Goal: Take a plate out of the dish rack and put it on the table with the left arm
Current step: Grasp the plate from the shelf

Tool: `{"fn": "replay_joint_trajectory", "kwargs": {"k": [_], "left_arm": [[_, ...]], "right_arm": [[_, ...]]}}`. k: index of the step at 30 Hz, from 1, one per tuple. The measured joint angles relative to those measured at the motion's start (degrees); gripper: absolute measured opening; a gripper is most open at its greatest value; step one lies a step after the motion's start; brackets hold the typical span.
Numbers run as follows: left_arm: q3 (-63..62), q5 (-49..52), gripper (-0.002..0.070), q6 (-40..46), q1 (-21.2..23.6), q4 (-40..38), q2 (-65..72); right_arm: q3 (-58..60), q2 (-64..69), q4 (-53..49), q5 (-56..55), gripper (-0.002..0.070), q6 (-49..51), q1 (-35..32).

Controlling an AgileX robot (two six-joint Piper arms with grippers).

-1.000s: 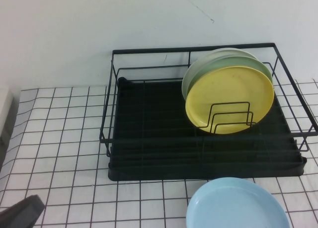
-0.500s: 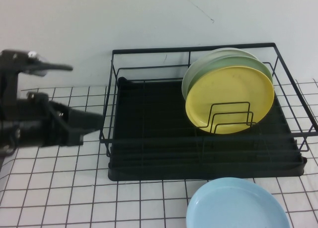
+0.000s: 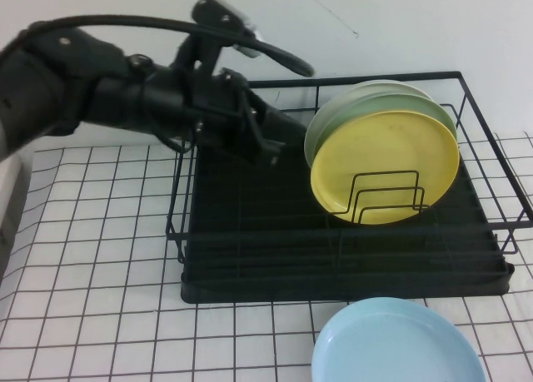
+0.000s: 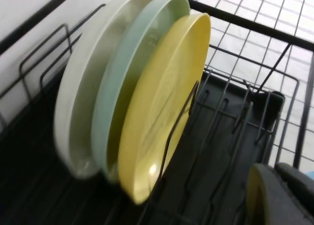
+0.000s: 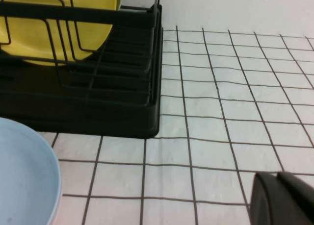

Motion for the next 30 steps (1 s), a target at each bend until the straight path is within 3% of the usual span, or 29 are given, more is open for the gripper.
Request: {"fn": "replay_joint_trajectory", "kwargs": {"k": [5,11,13,30], "left_arm": [[-6.9,0.3,0.0044,9.1,-3.7,0.4,6.9],[-13.7,-0.4,0.0314,17.4,-5.8,0.6,13.4],[-15.5,-1.7,0.0358,18.4,-5.9,0.6,15.6],[-22.3,-5.4,0.0363,19.8,-5.9,-0.4,24.9]], "right_arm": [[0.0,0.0,0.0,0.0,-0.0001,0.0,0.0],[0.0,0.0,0.0,0.0,-0.0001,0.0,0.0],[0.0,0.0,0.0,0.0,-0.0001,0.0,0.0],[0.0,0.0,0.0,0.0,-0.0001,0.0,0.0]]}}
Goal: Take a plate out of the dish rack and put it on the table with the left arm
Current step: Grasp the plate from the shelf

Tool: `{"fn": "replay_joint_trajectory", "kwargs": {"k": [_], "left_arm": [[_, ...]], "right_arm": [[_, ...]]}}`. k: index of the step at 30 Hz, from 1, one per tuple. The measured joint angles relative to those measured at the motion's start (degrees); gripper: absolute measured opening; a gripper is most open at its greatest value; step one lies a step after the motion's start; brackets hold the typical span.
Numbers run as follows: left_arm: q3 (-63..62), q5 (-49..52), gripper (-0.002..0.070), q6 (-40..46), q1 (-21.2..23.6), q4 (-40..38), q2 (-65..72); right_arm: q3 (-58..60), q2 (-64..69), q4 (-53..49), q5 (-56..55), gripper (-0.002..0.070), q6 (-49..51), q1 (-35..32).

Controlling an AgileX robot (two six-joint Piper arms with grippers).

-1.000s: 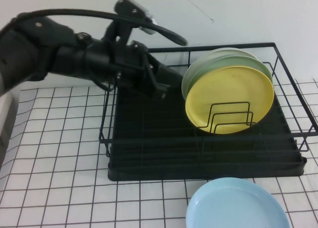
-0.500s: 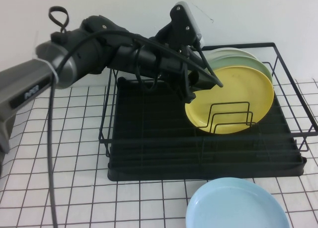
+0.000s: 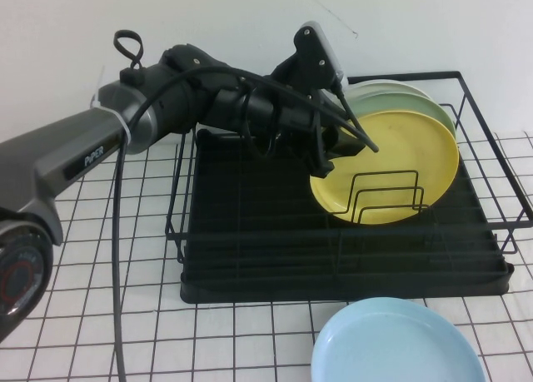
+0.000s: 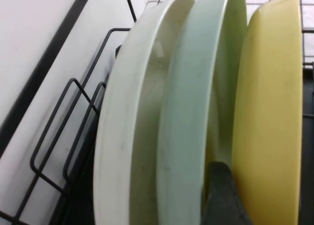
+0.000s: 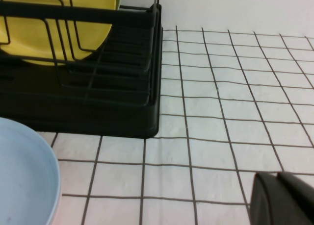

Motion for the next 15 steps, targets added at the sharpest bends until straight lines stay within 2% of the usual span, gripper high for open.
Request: {"fn": "replay_joint_trajectory", "kwargs": {"k": [6,8,12,15], "left_arm": [[-0.2,-0.4,0.0344,1.4,-0.1,-1.0,1.0],[-0.3,-1.0,0.0287,1.7,-0.1,-1.7,1.4],[-0.3,-3.4,0.0096,1.8,-0.1,-2.6,1.5],[-0.8,-3.8,0.0087,1.8,-0.1,-2.6,1.6]], "right_arm": [[0.0,0.0,0.0,0.0,-0.0001,0.0,0.0],[0.0,0.0,0.0,0.0,-0.0001,0.0,0.0],[0.0,0.0,0.0,0.0,-0.0001,0.0,0.0],[0.0,0.0,0.0,0.0,-0.0001,0.0,0.0]]}}
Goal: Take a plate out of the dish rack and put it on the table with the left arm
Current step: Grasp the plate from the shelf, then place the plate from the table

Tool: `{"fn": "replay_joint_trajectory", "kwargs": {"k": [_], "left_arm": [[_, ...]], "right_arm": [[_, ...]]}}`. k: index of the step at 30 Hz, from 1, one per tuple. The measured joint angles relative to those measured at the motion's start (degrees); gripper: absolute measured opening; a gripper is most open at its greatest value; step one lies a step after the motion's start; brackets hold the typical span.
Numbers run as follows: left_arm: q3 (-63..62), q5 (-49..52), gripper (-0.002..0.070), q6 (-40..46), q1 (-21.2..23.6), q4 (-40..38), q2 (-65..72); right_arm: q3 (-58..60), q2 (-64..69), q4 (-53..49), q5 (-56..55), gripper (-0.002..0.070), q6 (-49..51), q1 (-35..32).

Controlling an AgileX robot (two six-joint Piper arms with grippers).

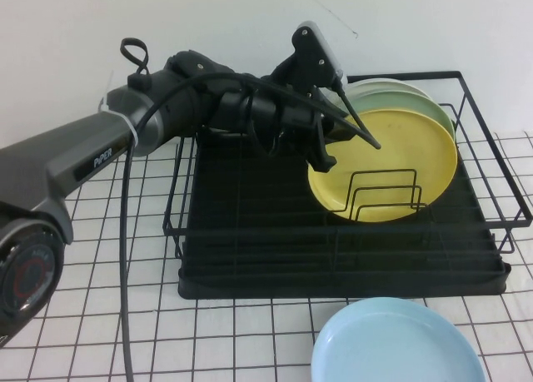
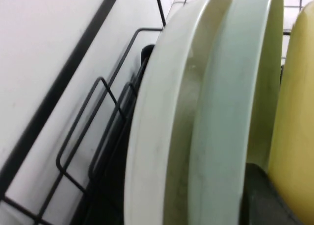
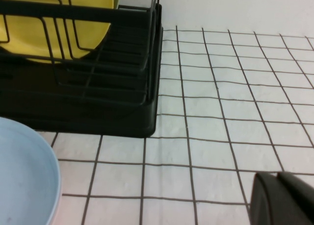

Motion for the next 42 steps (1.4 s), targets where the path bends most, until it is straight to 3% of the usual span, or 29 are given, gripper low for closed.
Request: {"fn": "replay_joint_trajectory", "kwargs": {"k": [6,11,18,24,28,34,38,42], "left_arm": [[-6.1,3.8,0.0087,-4.2,0.0,1.0,-0.1],[-12.5,6.3,0.0084,-12.8,0.0,4.1,-2.5],[-16.8,16.7,0.0081,-32.9,0.0,13.9,-7.4],[-17.2,31.8,0.0081,-50.4,-0.1,20.0,-10.7],[-17.0,34.3,0.008,-58.8,-2.7,25.8,-10.9],[-13.5,34.5,0.008,-65.8,-11.0,38.4,-11.2],[-7.4,34.5,0.008,-66.0,-14.8,37.4,-13.5],[0.4,34.5,0.008,-65.6,-15.4,34.2,-17.4]], "right_arm": [[0.0,0.0,0.0,0.0,-0.0001,0.0,0.0],[0.0,0.0,0.0,0.0,-0.0001,0.0,0.0],[0.0,0.0,0.0,0.0,-0.0001,0.0,0.0],[0.0,0.0,0.0,0.0,-0.0001,0.0,0.0],[0.0,0.0,0.0,0.0,-0.0001,0.0,0.0],[0.0,0.0,0.0,0.0,-0.0001,0.0,0.0],[0.0,0.0,0.0,0.0,-0.0001,0.0,0.0],[0.0,0.0,0.0,0.0,-0.0001,0.0,0.0]]}}
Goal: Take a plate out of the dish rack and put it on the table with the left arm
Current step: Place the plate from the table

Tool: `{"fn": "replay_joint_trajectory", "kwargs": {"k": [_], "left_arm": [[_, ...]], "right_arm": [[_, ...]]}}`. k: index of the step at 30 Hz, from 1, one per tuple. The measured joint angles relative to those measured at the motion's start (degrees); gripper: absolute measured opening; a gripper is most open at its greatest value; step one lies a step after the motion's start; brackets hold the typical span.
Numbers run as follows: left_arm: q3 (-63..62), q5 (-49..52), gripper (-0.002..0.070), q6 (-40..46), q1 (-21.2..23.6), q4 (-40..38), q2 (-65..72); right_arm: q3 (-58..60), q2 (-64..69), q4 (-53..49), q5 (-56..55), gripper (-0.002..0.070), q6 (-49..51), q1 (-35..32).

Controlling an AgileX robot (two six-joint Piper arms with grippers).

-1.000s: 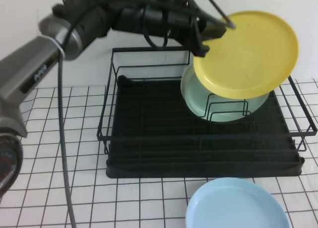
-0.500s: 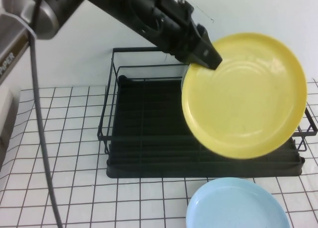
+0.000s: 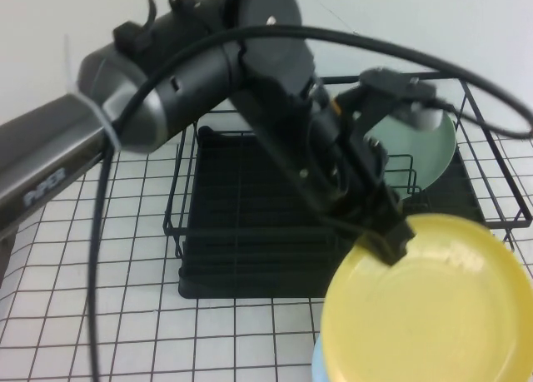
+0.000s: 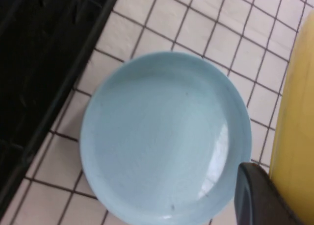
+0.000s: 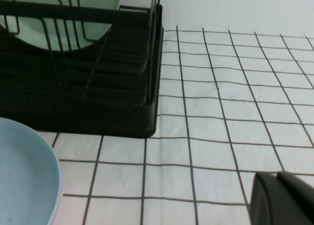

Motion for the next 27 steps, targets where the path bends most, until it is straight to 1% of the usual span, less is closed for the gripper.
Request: {"fn": "replay_joint_trajectory", "kwargs": {"k": [5,9,11,14,18,27], "left_arm": [[10.3,-2.2,0.008,1.7,0.0,-1.4,-3.0],[15.4,-8.7,0.008,2.7,0.2,-1.7,-3.3],[17.2,-12.1,0.008,3.1,1.3,-3.9,-3.2],[17.6,-14.1,0.008,4.0,3.8,-9.0,-1.8],[17.6,-13.9,0.008,4.4,6.5,-11.9,0.9],[17.7,-12.3,0.008,4.5,6.4,-14.7,5.4]], "right_arm": [[0.0,0.0,0.0,0.0,-0.0001,0.0,0.0],[0.0,0.0,0.0,0.0,-0.0001,0.0,0.0],[0.0,0.0,0.0,0.0,-0.0001,0.0,0.0],[0.0,0.0,0.0,0.0,-0.0001,0.0,0.0],[0.0,0.0,0.0,0.0,-0.0001,0.0,0.0],[0.0,0.0,0.0,0.0,-0.0001,0.0,0.0]]}}
